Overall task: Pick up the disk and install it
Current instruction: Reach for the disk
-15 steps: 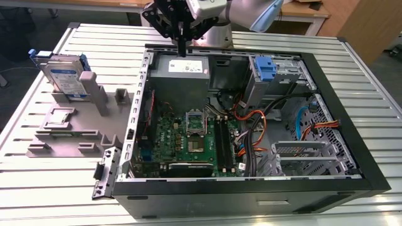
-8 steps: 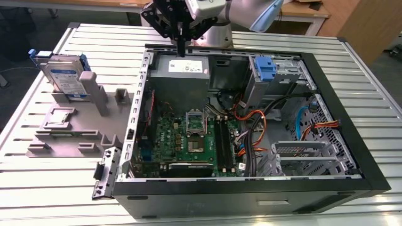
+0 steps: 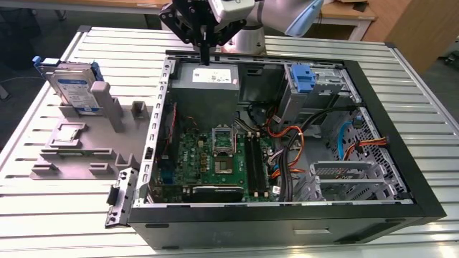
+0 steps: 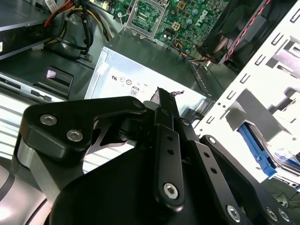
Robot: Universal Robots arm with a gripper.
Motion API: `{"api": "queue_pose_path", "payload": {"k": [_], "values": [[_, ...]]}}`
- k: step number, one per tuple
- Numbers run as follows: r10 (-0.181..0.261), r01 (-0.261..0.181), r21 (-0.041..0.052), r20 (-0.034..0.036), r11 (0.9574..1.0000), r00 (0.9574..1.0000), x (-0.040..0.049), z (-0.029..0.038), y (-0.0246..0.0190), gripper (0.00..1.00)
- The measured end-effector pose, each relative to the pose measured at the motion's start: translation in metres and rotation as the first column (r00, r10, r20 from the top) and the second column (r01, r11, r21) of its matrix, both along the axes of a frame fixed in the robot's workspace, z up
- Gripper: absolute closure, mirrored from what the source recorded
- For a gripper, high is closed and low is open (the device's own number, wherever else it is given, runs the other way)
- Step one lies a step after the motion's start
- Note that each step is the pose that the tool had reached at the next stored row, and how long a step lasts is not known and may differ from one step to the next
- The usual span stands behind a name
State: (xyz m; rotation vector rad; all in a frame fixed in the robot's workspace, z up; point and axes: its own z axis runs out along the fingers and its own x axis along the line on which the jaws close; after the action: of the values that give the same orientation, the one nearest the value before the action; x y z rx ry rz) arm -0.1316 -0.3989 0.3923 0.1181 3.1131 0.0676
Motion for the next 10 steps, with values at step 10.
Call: {"api": "queue_pose_path", "payload": {"k": [10], "values": [[0.0,0.0,0.0,-0.0062,1.0,1.0,-0.003,-0.0011,0.0,0.9]]}}
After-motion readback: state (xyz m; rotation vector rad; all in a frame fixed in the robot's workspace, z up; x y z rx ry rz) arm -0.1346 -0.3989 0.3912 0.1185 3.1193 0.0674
